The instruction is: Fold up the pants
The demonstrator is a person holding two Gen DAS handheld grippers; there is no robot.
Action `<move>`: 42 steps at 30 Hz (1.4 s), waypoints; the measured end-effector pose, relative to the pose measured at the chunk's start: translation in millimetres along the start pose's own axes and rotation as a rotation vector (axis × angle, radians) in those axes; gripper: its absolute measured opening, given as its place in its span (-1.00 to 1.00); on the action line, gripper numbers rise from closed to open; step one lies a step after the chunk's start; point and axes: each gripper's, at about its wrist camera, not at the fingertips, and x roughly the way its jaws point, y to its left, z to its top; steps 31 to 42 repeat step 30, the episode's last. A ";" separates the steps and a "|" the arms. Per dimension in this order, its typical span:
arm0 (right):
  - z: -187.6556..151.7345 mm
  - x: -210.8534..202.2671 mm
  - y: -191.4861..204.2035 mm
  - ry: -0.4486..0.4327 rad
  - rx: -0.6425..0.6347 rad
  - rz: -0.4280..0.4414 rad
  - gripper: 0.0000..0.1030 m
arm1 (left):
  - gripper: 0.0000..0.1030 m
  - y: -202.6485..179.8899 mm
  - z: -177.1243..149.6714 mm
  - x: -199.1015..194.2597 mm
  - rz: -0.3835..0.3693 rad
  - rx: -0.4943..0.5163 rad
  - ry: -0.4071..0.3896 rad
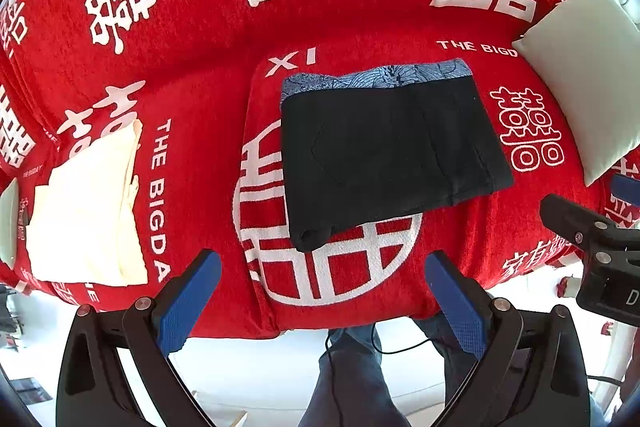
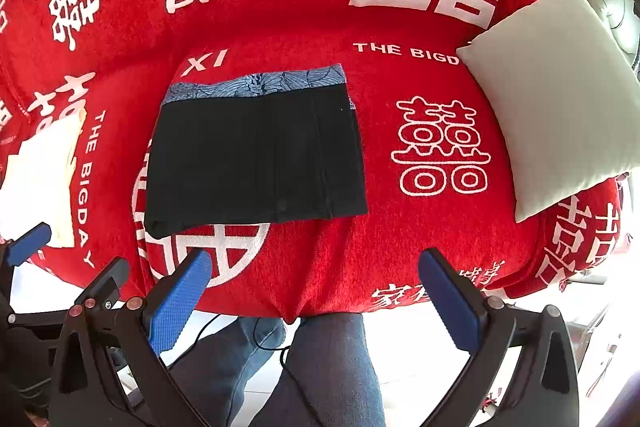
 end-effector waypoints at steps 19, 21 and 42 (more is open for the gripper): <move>1.6 1.9 -0.2 0.005 0.000 0.000 1.00 | 0.98 0.2 1.1 3.8 -0.021 -0.039 0.011; 1.7 2.0 -0.6 0.005 0.000 0.002 1.00 | 0.98 1.2 1.6 5.3 -0.027 -0.049 0.017; 3.1 6.7 2.1 0.009 0.000 0.000 1.00 | 0.98 -1.1 3.4 6.2 -0.058 -0.048 0.014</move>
